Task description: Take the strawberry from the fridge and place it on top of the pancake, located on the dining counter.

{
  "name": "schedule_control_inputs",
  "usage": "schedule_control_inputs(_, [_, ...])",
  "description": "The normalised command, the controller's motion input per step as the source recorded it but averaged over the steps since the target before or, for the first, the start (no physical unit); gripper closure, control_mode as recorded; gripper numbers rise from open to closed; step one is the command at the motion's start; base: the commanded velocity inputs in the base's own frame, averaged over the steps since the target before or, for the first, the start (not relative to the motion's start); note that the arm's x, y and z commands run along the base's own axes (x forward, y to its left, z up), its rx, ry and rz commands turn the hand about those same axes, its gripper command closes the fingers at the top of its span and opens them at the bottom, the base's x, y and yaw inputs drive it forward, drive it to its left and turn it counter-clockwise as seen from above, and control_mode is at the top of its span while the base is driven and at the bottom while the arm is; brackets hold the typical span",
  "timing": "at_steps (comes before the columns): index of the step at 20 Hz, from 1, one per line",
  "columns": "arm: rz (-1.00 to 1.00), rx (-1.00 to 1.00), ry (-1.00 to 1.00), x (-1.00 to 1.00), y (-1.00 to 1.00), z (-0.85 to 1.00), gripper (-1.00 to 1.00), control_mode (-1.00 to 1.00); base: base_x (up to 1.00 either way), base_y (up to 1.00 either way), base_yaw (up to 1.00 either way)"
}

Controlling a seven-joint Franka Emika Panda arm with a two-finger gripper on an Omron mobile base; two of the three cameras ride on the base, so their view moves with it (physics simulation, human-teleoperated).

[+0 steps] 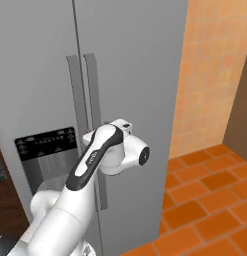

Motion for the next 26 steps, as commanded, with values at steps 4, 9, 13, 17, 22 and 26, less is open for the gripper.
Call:
schedule_control_inputs(4, [0.00,0.04,-0.01,0.48,0.01,0.00,-1.00,-1.00,0.00,0.00,0.00])
schedule_control_inputs(9, [0.00,0.02,0.00,0.65,0.00,0.00,-1.00,-1.00,0.00,0.00,0.00])
schedule_control_inputs(13, [0.00,0.00,0.00,0.17,0.21,-0.10,-1.00,-1.00,0.00,0.00,0.00])
schedule_control_inputs(17, [0.00,0.00,0.01,0.23,0.58,-0.13,1.00,-1.00,0.00,0.00,0.00])
schedule_control_inputs(22, [0.00,0.00,0.00,0.02,0.12,-0.02,1.00,-1.00,0.00,0.00,0.00])
schedule_control_inputs(26, [0.00,0.04,0.00,-0.08,-0.30,0.05,1.00,-1.00,0.00,0.00,0.00])
